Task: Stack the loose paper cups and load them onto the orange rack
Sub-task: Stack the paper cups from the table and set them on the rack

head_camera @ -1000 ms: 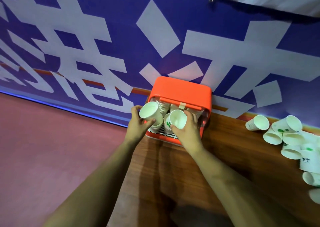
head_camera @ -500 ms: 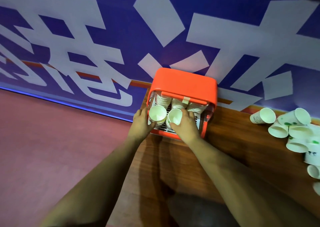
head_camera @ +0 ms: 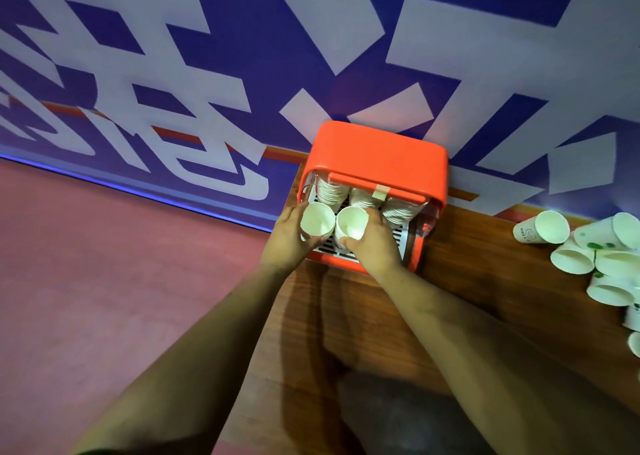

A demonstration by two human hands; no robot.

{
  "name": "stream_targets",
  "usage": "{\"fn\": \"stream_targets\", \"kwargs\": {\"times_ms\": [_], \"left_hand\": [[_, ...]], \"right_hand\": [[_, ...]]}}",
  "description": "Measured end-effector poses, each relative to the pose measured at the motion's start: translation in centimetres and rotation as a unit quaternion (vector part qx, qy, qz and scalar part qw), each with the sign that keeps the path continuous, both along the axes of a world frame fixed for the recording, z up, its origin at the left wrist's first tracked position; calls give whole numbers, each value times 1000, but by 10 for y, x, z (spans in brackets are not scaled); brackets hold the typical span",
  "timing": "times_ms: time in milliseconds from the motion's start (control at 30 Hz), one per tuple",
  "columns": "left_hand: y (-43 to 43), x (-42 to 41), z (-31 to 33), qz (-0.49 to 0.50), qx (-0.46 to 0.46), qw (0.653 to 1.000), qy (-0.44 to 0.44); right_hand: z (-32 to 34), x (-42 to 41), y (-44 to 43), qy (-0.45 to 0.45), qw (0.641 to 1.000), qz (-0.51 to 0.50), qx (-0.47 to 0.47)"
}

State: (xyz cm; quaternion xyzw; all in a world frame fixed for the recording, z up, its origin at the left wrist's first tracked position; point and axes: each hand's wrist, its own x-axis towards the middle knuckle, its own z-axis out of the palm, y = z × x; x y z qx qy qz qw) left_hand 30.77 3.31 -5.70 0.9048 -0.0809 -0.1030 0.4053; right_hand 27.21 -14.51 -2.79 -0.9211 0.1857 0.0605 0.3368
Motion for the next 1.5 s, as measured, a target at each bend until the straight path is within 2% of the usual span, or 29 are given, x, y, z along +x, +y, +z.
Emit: {"fn": "stream_targets", "kwargs": {"times_ms": [233, 367, 467, 600, 767, 933, 1067, 1200, 1400, 1500], "left_hand": [[4, -16, 9, 34, 11, 999, 3], [-9, -51, 25, 62, 6, 998, -11], [-35, -79, 33, 48, -2, 999, 22], [-102, -107, 39, 7, 6, 999, 42], [-229, -132, 61, -114, 20, 992, 52], [-357, -138, 84, -171, 14, 985, 33], [-436, -122, 85, -167, 32, 985, 5], [-487, -96, 73, -141, 79, 987, 4], [-513, -68, 35, -118, 151, 982, 9], [-518, -64, 17, -121, 179, 976, -5]], "right_hand": [[9, -16, -8, 20, 999, 7, 24], [27, -57, -42, 6, 1000, -1, 12], [31, -102, -84, 13, 1000, -28, 0], [33, -157, -173, 78, 993, -81, -36], [46, -209, -300, 114, 980, -142, -76], [53, -239, -394, 45, 977, -178, -110], [50, -236, -449, 0, 974, -179, -138], [39, -211, -485, -16, 977, -184, -107], [24, -157, -495, -68, 975, -206, -43], [14, -134, -491, -73, 977, -192, -61]]}}
